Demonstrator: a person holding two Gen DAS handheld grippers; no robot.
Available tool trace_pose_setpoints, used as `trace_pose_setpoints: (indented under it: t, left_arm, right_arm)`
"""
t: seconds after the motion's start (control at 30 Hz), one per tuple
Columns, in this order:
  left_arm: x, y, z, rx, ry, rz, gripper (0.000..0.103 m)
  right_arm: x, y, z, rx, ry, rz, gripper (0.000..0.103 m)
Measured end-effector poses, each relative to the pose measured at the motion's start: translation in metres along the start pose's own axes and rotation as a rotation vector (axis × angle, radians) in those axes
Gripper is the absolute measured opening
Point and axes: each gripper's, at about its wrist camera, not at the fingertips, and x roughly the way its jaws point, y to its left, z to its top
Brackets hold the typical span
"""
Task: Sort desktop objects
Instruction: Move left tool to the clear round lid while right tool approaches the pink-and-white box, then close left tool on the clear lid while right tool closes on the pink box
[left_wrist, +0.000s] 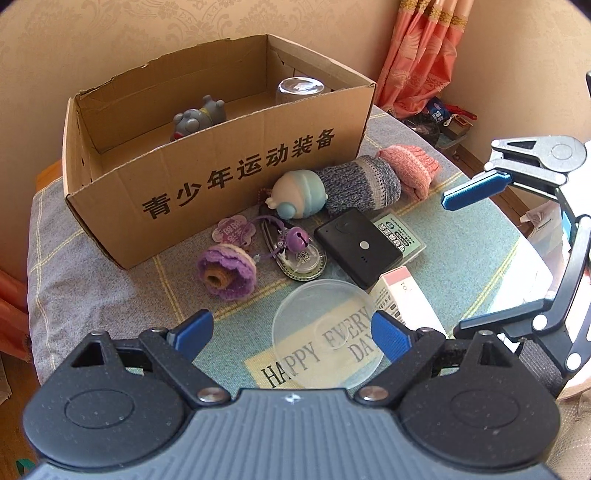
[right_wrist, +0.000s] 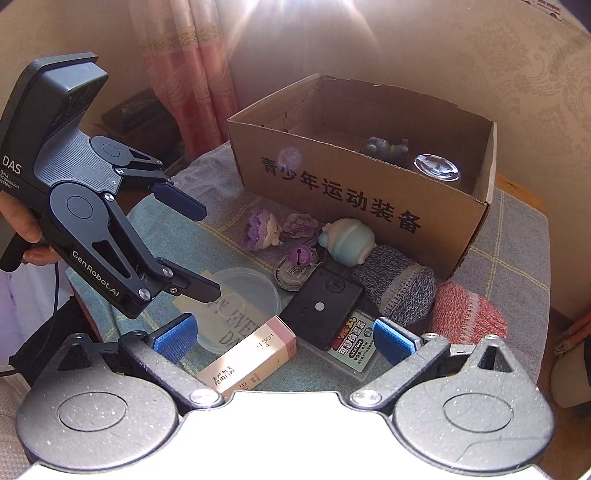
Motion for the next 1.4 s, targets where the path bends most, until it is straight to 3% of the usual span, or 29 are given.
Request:
trace_pose_setpoints:
  t: [0.47,0.7,0.93,1.17,1.3,1.4]
  left_arm:
    - [0.002,0.01,-0.017,-0.016,0.055,-0.002,0.092]
    - [0.002,0.015,-0.023,-0.033,0.069,0.003,0.092]
    - [0.005,0.014,-0.025,-0.019,0.074,-0.004,0.092]
    - [0.009,0.009,-0.025,0.005,0.075,-0.018,0.092]
    - [0.012,0.003,-0.026,0.024,0.078,-0.027,0.092]
    - [0.015,-0.003,-0.026,0.038,0.08,-0.039,0.092]
  right_arm:
    - [0.03,0.016,0.0,-0.106,0.039,0.16,0.103]
    - [0.054,0.02,0.005,-0.146,0.087,0.172,0.103]
    - [0.047,0.028,-0.007,-0.171,0.119,0.204,0.103]
    - [0.043,0.047,-0.018,-0.28,0.117,0.131,0.102]
    - [0.043,0.052,-0.018,-0.315,0.126,0.095,0.087]
    - [0.043,0.048,-0.018,-0.311,0.135,0.072,0.085]
